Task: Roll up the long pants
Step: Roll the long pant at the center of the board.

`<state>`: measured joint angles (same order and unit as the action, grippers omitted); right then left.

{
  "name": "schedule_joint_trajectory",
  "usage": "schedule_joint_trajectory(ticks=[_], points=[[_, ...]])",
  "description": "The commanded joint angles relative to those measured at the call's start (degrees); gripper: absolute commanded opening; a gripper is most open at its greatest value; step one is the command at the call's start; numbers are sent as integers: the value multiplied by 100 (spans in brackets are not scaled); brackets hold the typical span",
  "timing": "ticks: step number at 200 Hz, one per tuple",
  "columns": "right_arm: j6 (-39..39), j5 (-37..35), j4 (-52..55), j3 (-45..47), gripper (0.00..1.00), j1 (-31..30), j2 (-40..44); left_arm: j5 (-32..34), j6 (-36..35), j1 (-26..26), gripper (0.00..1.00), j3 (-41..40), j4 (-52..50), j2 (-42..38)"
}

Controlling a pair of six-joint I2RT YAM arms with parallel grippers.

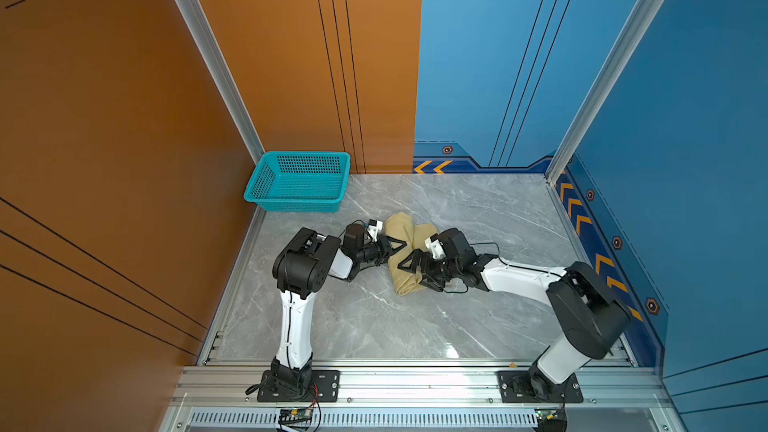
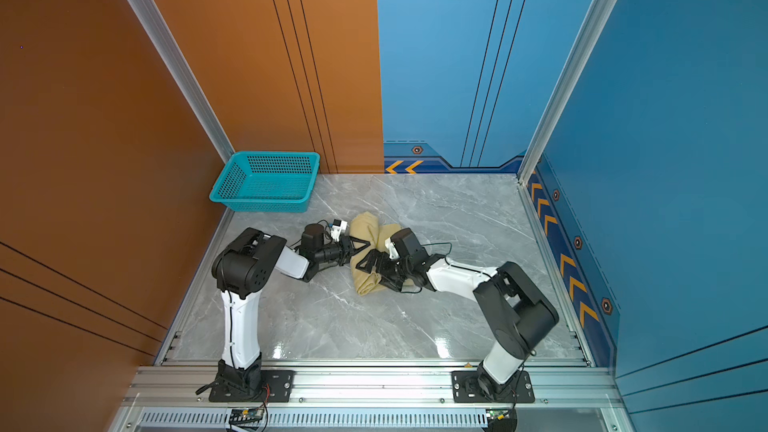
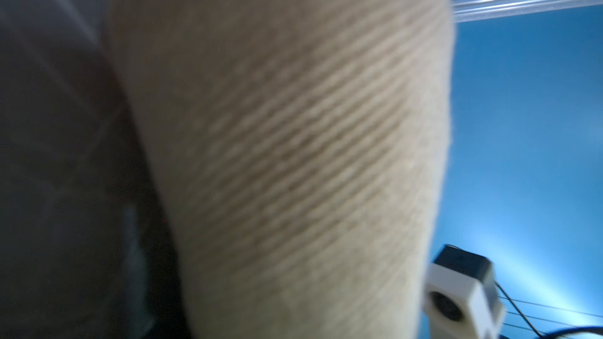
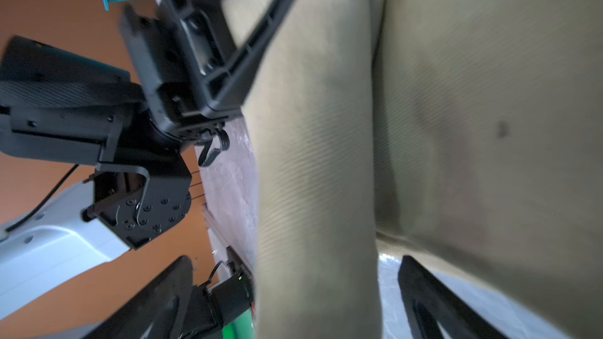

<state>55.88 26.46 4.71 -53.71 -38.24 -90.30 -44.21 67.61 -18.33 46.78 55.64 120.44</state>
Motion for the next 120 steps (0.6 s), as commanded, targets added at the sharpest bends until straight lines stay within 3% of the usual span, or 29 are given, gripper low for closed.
schedule_joint_trajectory(ticks=[1,23,46,87,120], points=[[-1389,-1609,3201,-501,100,40,765,591,249,59,0,-296,-483,-403],[-1584,-1930,3467,-662,100,1,1031,929,-3,-49,0,-289,-1278,-811],[-1731,-2297,3679,-762,100,-157,926,1551,-953,-257,0,121,-3325,-1372],[-1923,-3895,4080,-1228,100,-1243,471,2573,-2298,-561,0,1165,-6203,-1732],[-1779,-4869,4221,-1607,100,-1975,155,2770,-2642,-713,0,1577,-7068,-1658]])
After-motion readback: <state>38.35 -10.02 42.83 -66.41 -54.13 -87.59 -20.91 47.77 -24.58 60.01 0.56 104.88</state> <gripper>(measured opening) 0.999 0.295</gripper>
